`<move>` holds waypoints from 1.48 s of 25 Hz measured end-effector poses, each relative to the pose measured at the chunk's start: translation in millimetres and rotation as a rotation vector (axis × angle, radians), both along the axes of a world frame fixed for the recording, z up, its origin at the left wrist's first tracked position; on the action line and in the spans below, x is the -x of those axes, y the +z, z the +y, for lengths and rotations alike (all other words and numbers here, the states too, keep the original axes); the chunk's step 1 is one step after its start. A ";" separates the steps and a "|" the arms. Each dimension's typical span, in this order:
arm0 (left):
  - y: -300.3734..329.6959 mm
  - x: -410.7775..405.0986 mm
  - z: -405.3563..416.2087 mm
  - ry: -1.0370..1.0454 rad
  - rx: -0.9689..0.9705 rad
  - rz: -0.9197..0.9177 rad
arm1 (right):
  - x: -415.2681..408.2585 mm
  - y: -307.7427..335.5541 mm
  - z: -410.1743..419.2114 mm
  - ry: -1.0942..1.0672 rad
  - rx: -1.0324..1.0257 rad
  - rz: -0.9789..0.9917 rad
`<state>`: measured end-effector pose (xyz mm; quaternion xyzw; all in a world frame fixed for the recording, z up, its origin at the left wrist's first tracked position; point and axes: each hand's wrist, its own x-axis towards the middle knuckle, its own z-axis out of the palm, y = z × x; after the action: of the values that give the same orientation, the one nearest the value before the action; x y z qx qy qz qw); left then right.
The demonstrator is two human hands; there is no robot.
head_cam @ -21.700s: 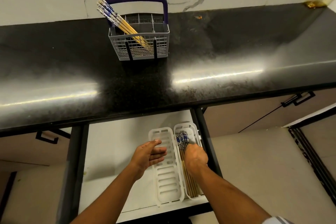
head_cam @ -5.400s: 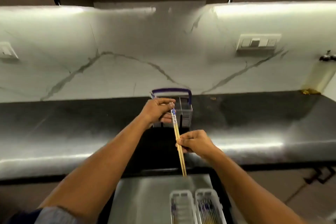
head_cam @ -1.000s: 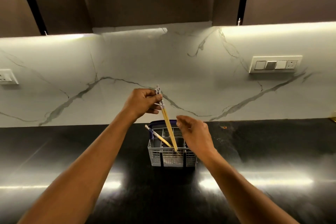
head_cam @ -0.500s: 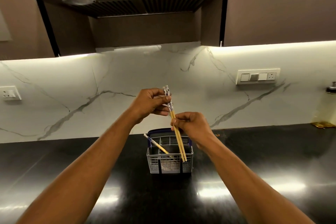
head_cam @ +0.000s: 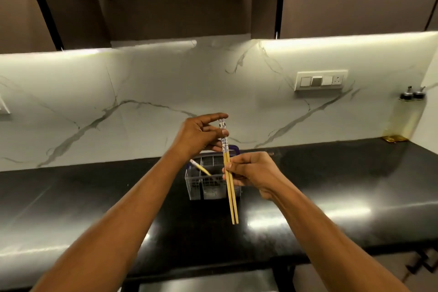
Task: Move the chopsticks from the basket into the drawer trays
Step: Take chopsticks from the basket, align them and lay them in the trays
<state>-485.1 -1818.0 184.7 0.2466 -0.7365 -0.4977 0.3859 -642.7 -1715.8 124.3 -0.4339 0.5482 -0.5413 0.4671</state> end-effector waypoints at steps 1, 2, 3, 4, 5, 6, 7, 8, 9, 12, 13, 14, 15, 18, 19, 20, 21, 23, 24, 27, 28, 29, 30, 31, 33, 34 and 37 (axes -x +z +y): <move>-19.3 -4.7 7.4 0.000 -0.037 -0.008 | -2.0 -15.8 9.0 0.017 -0.041 -0.012; -39.8 -9.5 14.6 0.003 -0.076 -0.018 | -4.9 -32.9 17.3 0.028 -0.077 -0.017; -64.6 -14.1 22.5 0.001 -0.128 -0.032 | -9.7 -53.4 27.6 0.028 -0.124 -0.014; -90.0 -17.3 31.0 -0.009 -0.196 -0.039 | -14.4 -75.5 38.1 0.014 -0.174 -0.008; -114.2 -20.1 40.4 -0.025 -0.275 -0.036 | -19.1 -97.6 49.1 -0.001 -0.223 -0.012; -137.2 -22.4 50.4 -0.042 -0.350 -0.032 | -23.8 -118.9 60.1 -0.012 -0.269 -0.028; -161.9 -24.3 61.7 -0.055 -0.415 -0.040 | -28.1 -141.5 73.2 -0.016 -0.325 -0.040; -185.0 -26.0 72.4 -0.062 -0.466 -0.055 | -31.5 -163.0 85.5 -0.009 -0.373 -0.029; -207.8 -28.1 83.2 -0.066 -0.512 -0.076 | -34.4 -183.5 98.1 0.003 -0.421 -0.005; -270.7 -36.5 115.2 -0.049 -0.633 -0.161 | -42.5 -237.1 132.2 0.011 -0.556 0.018; -290.5 -40.5 124.7 -0.022 -0.662 -0.190 | -46.0 -252.6 141.0 -0.003 -0.594 0.005; -309.3 -45.2 134.4 0.017 -0.694 -0.211 | -50.6 -265.6 147.6 -0.026 -0.635 0.018; -328.2 -50.0 144.2 0.076 -0.742 -0.218 | -55.7 -277.2 152.5 -0.047 -0.669 0.093; -382.4 -67.1 171.0 0.354 -1.018 -0.167 | -78.6 -313.8 157.1 -0.060 -0.719 0.493; -396.4 -72.7 177.2 0.435 -1.121 -0.132 | -88.4 -324.2 156.1 -0.067 -0.736 0.573; -407.0 -77.1 180.7 0.498 -1.210 -0.091 | -98.2 -334.4 153.4 -0.067 -0.760 0.637; -414.2 -80.9 182.0 0.545 -1.273 -0.056 | -107.6 -341.9 149.4 -0.068 -0.787 0.693; -420.0 -82.6 180.5 0.576 -1.316 -0.038 | -119.3 -348.8 140.2 -0.058 -0.827 0.803; -421.5 -82.6 179.5 0.572 -1.319 -0.046 | -123.1 -352.3 135.5 -0.046 -0.848 0.848; -423.2 -80.0 178.2 0.539 -1.332 -0.065 | -127.3 -363.5 126.2 -0.067 -0.903 0.865; -424.0 -79.3 178.4 0.528 -1.335 -0.070 | -128.4 -367.6 124.2 -0.079 -0.918 0.856; -425.0 -78.9 178.9 0.515 -1.336 -0.077 | -129.8 -371.1 122.5 -0.089 -0.930 0.848; -426.5 -78.9 179.8 0.502 -1.337 -0.087 | -131.0 -375.1 121.4 -0.105 -0.933 0.835; -428.0 -79.2 180.9 0.492 -1.340 -0.095 | -132.3 -378.3 120.2 -0.125 -0.932 0.821; -432.5 -80.9 182.4 0.476 -1.352 -0.108 | -135.0 -381.7 117.2 -0.152 -0.947 0.813; -434.6 -81.7 182.7 0.468 -1.358 -0.113 | -135.8 -382.0 115.9 -0.158 -0.958 0.822; -438.2 -83.1 181.4 0.452 -1.361 -0.119 | -135.6 -381.7 112.9 -0.166 -0.962 0.829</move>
<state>-402.0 -1636.6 -253.5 0.6055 -0.2136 -0.7403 0.1993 -507.1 -1602.9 -257.4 -0.3053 0.8968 -0.0565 0.3151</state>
